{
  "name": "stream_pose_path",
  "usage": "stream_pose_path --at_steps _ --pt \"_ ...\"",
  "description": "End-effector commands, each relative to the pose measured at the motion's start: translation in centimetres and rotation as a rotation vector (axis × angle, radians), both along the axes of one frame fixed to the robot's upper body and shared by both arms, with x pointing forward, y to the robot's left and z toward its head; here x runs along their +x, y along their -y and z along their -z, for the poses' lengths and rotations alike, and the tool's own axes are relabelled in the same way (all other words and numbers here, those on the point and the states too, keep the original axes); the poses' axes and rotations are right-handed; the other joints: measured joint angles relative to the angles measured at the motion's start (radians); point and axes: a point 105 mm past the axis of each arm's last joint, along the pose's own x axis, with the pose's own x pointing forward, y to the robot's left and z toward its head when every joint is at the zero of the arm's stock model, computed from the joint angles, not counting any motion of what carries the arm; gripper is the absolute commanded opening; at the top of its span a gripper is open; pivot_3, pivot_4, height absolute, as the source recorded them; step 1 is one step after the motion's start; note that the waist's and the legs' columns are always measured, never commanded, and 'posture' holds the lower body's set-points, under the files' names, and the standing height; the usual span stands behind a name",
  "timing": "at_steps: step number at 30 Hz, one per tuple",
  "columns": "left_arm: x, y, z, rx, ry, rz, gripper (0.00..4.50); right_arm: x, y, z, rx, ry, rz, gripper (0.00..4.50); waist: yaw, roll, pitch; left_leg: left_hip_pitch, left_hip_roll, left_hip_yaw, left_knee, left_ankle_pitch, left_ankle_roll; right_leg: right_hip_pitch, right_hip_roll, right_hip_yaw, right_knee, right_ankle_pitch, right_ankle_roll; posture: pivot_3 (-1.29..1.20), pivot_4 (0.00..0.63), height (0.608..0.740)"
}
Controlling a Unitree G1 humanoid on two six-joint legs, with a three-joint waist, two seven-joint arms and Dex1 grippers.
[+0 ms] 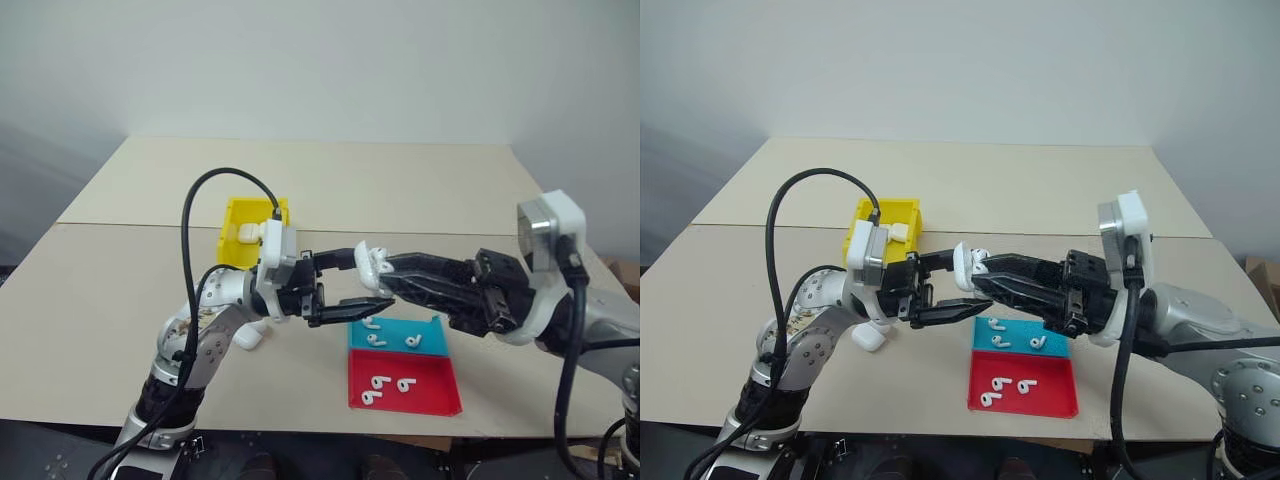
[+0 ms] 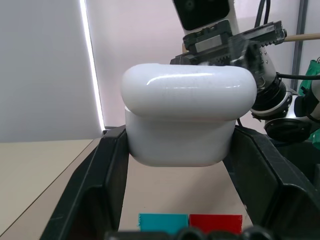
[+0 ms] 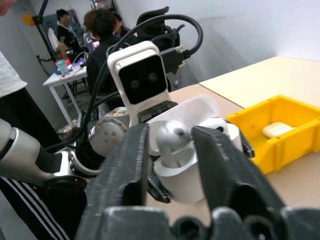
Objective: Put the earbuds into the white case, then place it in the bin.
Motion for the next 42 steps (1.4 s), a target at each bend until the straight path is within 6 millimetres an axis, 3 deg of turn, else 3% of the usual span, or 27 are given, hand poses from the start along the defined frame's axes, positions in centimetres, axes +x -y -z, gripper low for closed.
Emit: stream_pose_path --at_steps 1,9,13,16,19,23,24,32,42 --pt "-0.7 -0.1 -1.0 -0.032 0.055 0.015 2.77 0.0 0.1 0.0 -0.021 0.038 0.027 2.31 0.0 0.0 0.0 0.0 0.0 0.0 0.0 0.0 0.0 0.0 0.0 0.0 0.0 0.0 0.0 0.0 0.15 0.74" --pt "-0.3 -0.3 -0.8 -0.02 0.054 0.009 2.77 0.1 1.5 -0.7 -0.02 0.085 0.072 2.31 0.001 0.0 0.0 0.0 0.0 0.0 0.0 0.0 0.0 0.0 0.0 0.0 0.0 0.0 0.0 0.0 0.15 0.74" --pt "0.2 -0.2 -0.2 0.001 0.042 0.009 2.77 0.7 3.0 -2.8 -0.026 0.133 0.095 2.31 0.001 0.0 0.0 0.0 0.0 0.0 0.0 0.0 0.0 0.0 0.0 0.0 0.0 0.0 0.0 0.0 0.15 0.74" --pt "0.7 0.2 0.4 0.038 0.04 0.028 2.77 1.4 2.7 -4.6 -0.071 0.154 0.056 2.31 -0.003 0.0 0.0 0.001 0.0 0.0 0.0 0.0 0.0 0.001 0.0 0.0 0.0 0.0 0.0 0.0 0.15 0.74" --pt "1.1 0.6 0.8 0.062 0.044 0.06 2.77 2.7 1.8 -5.9 -0.126 0.155 0.031 1.7 -0.006 0.0 0.0 0.002 0.0 0.0 0.0 0.0 0.0 0.001 0.0 0.0 0.001 0.0 0.0 0.0 0.15 0.74" --pt "1.7 1.4 0.9 0.095 0.067 0.075 2.77 2.8 -0.2 -6.6 -0.206 0.172 -0.094 0.27 -0.001 0.001 0.0 -0.001 0.0 0.0 0.0 0.0 0.0 -0.001 0.0 0.0 -0.001 0.0 0.0 0.0 0.15 0.74" --pt "1.9 1.6 0.9 0.1 0.071 0.074 2.77 3.0 -0.6 -6.6 -0.224 0.167 -0.116 0.03 0.0 0.001 0.001 -0.002 0.0 0.0 0.0 0.0 0.0 -0.002 0.0 0.0 -0.001 0.0 0.0 0.0 0.15 0.74" --pt "3.5 2.9 1.3 0.138 0.112 0.026 2.77 3.6 -3.0 -4.3 -0.383 0.159 -0.194 0.03 0.01 0.001 0.001 -0.007 0.0 0.0 0.001 0.0 0.0 -0.006 -0.001 -0.001 0.0 0.0 0.0 0.0 0.15 0.74" --pt "3.1 2.3 0.6 0.09 0.117 0.022 2.77 4.3 -1.8 -1.4 -0.529 0.16 -0.13 0.03 0.014 0.001 0.001 -0.009 0.0 0.0 0.002 0.0 0.0 -0.009 0.0 -0.001 0.001 0.0 0.0 0.0 0.15 0.74"
